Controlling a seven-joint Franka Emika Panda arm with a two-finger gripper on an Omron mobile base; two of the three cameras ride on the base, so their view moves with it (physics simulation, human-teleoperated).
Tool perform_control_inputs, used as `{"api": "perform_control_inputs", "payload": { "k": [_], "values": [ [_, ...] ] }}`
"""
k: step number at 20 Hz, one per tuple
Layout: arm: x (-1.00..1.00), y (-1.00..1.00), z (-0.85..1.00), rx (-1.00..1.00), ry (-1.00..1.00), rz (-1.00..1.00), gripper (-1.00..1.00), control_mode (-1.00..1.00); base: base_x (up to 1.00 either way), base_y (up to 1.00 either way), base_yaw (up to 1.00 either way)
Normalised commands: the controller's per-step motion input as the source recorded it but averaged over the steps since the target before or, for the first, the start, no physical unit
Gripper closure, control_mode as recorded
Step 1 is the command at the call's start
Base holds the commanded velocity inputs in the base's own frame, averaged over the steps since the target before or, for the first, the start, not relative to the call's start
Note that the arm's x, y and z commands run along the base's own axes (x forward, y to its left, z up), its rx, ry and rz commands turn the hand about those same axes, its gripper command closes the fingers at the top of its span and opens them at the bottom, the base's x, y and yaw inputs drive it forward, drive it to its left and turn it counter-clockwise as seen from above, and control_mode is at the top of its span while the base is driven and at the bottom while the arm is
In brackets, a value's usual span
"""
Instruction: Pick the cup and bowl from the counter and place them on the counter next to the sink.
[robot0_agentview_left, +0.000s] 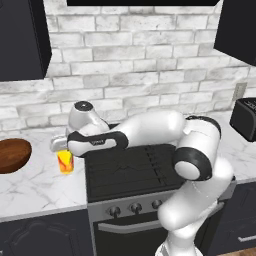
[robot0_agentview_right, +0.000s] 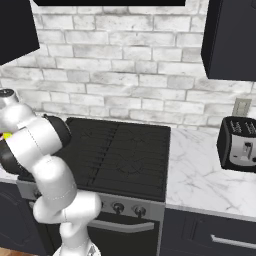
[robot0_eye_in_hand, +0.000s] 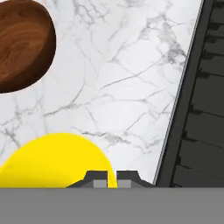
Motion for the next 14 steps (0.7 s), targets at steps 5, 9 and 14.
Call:
{"api": "perform_control_inputs", "payload": {
  "k": [5, 9, 14],
  "values": [
    [0.0, -0.71, 0.57, 0.01, 0.03, -0.03, 1.0, -1.0, 0.0, 0.0, 0.0],
    [0.0, -0.84, 0.36, 0.0, 0.14, -0.03, 1.0, -1.0, 0.0, 0.0, 0.0],
    [0.0, -0.9, 0.23, 0.0, 0.14, -0.02, 1.0, -1.0, 0.0, 0.0, 0.0]
  ]
}}
